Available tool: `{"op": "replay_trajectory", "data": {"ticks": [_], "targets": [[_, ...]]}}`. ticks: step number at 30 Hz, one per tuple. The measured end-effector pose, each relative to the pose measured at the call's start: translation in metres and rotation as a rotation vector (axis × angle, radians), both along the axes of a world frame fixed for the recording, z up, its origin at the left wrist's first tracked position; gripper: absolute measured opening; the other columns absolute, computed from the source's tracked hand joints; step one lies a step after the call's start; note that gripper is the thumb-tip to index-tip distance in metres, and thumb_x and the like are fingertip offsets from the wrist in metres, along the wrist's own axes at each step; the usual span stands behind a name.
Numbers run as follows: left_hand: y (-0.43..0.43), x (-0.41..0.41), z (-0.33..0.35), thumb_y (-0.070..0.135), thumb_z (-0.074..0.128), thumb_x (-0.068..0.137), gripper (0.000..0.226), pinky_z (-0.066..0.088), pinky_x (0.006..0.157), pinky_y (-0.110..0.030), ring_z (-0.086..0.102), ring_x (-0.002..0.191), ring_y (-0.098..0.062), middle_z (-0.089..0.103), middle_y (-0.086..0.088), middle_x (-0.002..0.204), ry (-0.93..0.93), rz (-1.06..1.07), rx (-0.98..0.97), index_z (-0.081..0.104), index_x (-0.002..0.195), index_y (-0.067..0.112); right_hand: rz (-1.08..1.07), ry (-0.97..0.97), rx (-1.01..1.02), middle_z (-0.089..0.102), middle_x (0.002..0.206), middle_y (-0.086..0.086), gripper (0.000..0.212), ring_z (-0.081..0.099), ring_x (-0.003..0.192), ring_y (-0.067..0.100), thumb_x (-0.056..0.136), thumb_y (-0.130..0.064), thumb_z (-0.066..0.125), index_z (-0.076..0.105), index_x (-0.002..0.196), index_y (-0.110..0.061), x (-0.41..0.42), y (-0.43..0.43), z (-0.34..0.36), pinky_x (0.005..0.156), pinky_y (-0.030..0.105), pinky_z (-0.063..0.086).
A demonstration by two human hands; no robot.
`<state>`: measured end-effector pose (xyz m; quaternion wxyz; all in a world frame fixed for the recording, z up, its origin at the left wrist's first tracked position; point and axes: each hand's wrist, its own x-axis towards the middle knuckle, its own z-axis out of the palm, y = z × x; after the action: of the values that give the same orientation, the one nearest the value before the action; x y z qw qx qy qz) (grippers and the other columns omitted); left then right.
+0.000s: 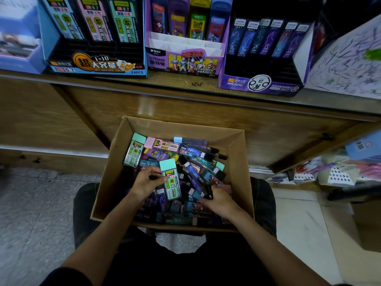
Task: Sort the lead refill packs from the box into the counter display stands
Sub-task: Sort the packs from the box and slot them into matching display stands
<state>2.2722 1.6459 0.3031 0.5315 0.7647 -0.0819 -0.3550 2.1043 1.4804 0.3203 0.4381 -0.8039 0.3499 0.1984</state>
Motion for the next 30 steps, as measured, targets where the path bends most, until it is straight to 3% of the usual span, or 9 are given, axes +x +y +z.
{"op": "replay_trajectory", "data": {"ticks": [3,6,11,15,20,24,27,30], "targets": [[0.002,0.0,0.0,0.0,0.071,0.078,0.02,0.045,0.065,-0.016,0.058,0.088,-0.012,0.06,-0.003,0.09,0.011,0.026,0.005,0.057,0.09,0.005,-0.1,-0.058,-0.142,0.059,0.095,0.01,0.021,0.057,0.084,0.022,0.098,-0.023,0.045,0.055,0.1,-0.005,0.005,0.0,0.003,0.073,0.029,0.044],[0.002,0.0,0.001,-0.002,0.071,0.078,0.021,0.047,0.061,-0.014,0.058,0.089,-0.015,0.061,-0.006,0.09,0.021,0.053,0.0,0.056,0.093,0.002,-0.282,-0.284,-0.072,0.064,0.09,0.011,0.018,0.063,0.081,0.024,0.098,-0.019,0.047,0.059,0.101,-0.006,0.01,-0.005,0.011,0.078,0.039,0.05],[0.0,0.001,0.001,-0.003,0.07,0.078,0.025,0.048,0.062,-0.017,0.057,0.096,-0.021,0.061,-0.014,0.099,0.011,0.055,0.012,0.057,0.099,-0.004,-0.033,-0.221,-0.037,0.055,0.08,-0.004,0.014,0.053,0.082,0.015,0.094,-0.022,0.055,0.062,0.092,-0.01,0.027,-0.009,0.008,0.072,0.025,0.04],[0.003,0.001,0.001,-0.004,0.069,0.079,0.021,0.05,0.057,-0.011,0.057,0.093,-0.019,0.061,-0.012,0.097,0.018,0.051,0.002,0.056,0.096,-0.003,0.055,-0.163,-0.15,0.048,0.114,0.009,0.029,0.042,0.112,0.023,0.091,-0.027,0.06,0.062,0.112,-0.006,0.029,0.002,-0.01,0.096,0.027,0.033],[0.001,0.0,0.002,-0.007,0.069,0.077,0.019,0.048,0.057,-0.007,0.057,0.081,-0.012,0.061,-0.004,0.084,0.014,0.072,-0.022,0.055,0.083,0.004,0.246,0.017,-0.198,0.035,0.142,0.012,0.072,0.036,0.13,0.03,0.083,-0.034,0.069,0.032,0.14,-0.012,0.022,0.012,-0.02,0.103,0.036,0.034],[0.001,0.001,0.0,-0.004,0.07,0.077,0.019,0.048,0.065,-0.016,0.058,0.082,-0.012,0.062,-0.003,0.086,0.024,0.061,-0.007,0.055,0.084,0.006,0.244,0.05,-0.246,0.051,0.13,0.014,0.063,0.05,0.12,0.03,0.081,-0.03,0.072,0.04,0.13,-0.007,0.025,0.01,-0.019,0.09,0.034,0.042],[0.001,0.001,0.001,-0.003,0.07,0.078,0.018,0.048,0.063,-0.016,0.058,0.082,-0.011,0.062,-0.004,0.087,0.013,0.055,0.008,0.056,0.086,0.004,0.177,0.021,-0.217,0.056,0.125,0.012,0.06,0.054,0.114,0.028,0.08,-0.032,0.072,0.046,0.127,-0.006,0.027,0.005,-0.017,0.088,0.035,0.047],[0.001,0.0,0.005,-0.003,0.068,0.08,0.016,0.049,0.06,-0.013,0.058,0.08,-0.012,0.062,-0.003,0.083,0.001,0.039,-0.011,0.055,0.079,0.006,0.019,-0.115,-0.185,0.062,0.093,-0.005,0.034,0.059,0.091,0.016,0.077,-0.032,0.074,0.054,0.101,-0.017,0.027,0.003,-0.013,0.066,0.022,0.043]]}}
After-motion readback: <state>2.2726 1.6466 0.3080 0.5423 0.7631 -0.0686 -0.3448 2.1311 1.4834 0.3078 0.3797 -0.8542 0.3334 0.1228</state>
